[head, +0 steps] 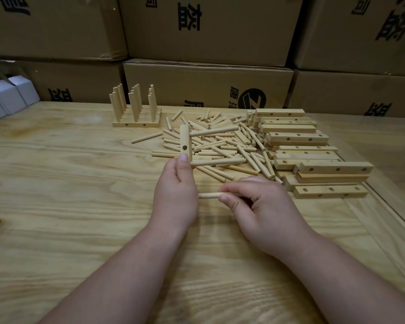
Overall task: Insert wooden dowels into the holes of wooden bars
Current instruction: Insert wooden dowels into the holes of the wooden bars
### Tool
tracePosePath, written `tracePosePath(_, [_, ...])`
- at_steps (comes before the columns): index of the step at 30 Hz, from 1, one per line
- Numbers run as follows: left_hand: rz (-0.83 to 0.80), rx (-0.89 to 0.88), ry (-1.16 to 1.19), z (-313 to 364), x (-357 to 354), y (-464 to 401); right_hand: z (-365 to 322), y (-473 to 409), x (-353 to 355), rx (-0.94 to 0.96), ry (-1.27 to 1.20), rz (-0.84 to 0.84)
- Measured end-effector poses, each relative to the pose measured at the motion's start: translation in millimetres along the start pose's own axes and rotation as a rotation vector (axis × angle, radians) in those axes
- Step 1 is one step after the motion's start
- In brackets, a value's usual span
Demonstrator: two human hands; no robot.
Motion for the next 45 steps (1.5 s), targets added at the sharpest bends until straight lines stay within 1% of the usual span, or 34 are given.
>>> tracePosePath(4, [-0.027, 0.023, 0.003, -1, -1, -1, 12, -1, -7, -0.064, -0.094, -0.048])
tracePosePath(8, [-0.046, 0.024, 0.03, -2, 0, -1, 18, -1, -10, -0.106, -0.132, -0.073])
tracePosePath(18, [-0.015, 0.013, -0.004, -2, -1, -1, 6, 0, -4, -0.074, -0.085, -0.017])
tracePosePath(24, [-0.082, 0.028, 0.038, -4, -1, -3, 13, 1, -7, -0.106, -0.137, -0.076])
tracePosePath(28, [-0.128, 0.034, 0.073, -6, -3, 0, 20, 2, -7, -0.182, -0.233, -0.13])
tracePosePath(30, [-0.138, 0.024, 0.089, -7, -4, 1, 26, 3, -6, -0.231, -0.315, -0.106])
tracePosePath(33, [-0.202, 0.053, 0.219, -8, -8, -1, 37, 5, -5, -0.321, -0.53, 0.003])
tracePosePath(36, [-0.317, 0.135, 0.492, -9, -14, -6, 44, 5, -1, -0.374, -0.687, 0.13])
tracePosePath(39, [-0.386, 0.142, 0.676, -9, -16, -9, 48, 6, 0, -0.384, -0.694, 0.18])
tracePosePath(41, [-0.433, 0.135, 0.744, -7, -17, -9, 51, 7, -1, -0.396, -0.645, 0.172])
tracePosePath(45, [-0.488, 0.182, 0.86, -7, -20, -9, 49, 6, -3, -0.398, -0.565, 0.142])
Point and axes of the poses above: each hand's wrist, its own y-axis away from the middle knuckle, its own x-axis out of the back of the hand, z = x × y, the point moved 6 cm from there along -y, towards the middle knuckle, and after that the axes turned 12 degrees about -z, right-handed, at the moved point
